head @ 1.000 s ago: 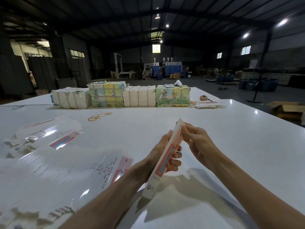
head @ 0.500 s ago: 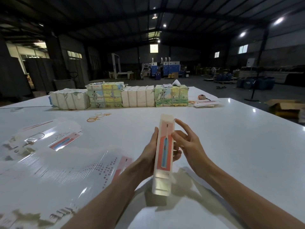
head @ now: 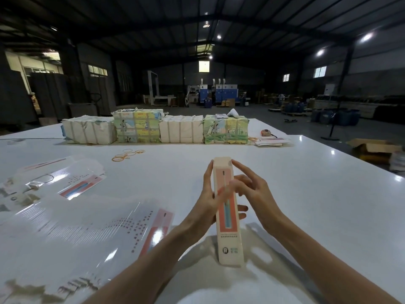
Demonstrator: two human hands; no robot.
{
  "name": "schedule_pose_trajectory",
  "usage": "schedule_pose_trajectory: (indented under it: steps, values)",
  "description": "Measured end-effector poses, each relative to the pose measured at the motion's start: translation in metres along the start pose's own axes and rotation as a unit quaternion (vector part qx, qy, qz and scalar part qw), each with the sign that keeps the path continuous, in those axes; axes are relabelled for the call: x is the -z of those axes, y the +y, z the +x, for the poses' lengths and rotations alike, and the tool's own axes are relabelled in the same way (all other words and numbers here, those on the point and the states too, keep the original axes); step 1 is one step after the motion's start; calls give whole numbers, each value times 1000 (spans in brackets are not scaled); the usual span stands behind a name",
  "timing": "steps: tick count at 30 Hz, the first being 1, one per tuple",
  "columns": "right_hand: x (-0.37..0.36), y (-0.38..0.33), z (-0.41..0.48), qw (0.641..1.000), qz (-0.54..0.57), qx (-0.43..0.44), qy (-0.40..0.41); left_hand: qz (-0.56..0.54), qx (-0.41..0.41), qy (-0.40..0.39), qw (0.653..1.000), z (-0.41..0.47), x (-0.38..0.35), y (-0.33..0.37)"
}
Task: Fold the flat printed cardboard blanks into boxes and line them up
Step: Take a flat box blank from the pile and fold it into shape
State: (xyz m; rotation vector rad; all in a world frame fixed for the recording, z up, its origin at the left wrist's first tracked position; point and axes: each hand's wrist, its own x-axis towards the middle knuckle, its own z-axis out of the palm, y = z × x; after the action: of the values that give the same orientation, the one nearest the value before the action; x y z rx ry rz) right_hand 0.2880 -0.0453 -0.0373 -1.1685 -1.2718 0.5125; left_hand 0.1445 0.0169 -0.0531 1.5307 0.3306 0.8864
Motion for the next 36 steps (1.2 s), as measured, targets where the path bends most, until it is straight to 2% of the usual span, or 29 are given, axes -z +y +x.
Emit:
schedule_pose_trajectory:
  steps: [4,8,14,19,23,27,31,33,36]
  values:
    - [-1,1,-2,1000,2,1,-25,89,-13,26,996,0,1,-8]
    - [-4,3,-1,999,-19,9,-36,108,-12,47,993,-1,5,-12]
    - [-3,9,0,998,-10,-25,-60,102,3,54,993,-1,6,-12]
    - [2,7,7,993,95,-59,29,122,17,45,991,-1,7,-8]
    - [8,8,10,996,57,-57,31,140,26,26,989,-2,6,-9]
    - [12,5,12,999,-2,-15,31,166,12,6,986,-3,6,-6]
    - [13,4,11,995,-81,48,23,143,26,5,989,-4,4,-8]
    - [13,2,12,996,-71,44,14,140,28,10,990,-5,4,-8]
    - [12,-5,13,1000,4,-4,1,141,24,4,990,-5,6,-8]
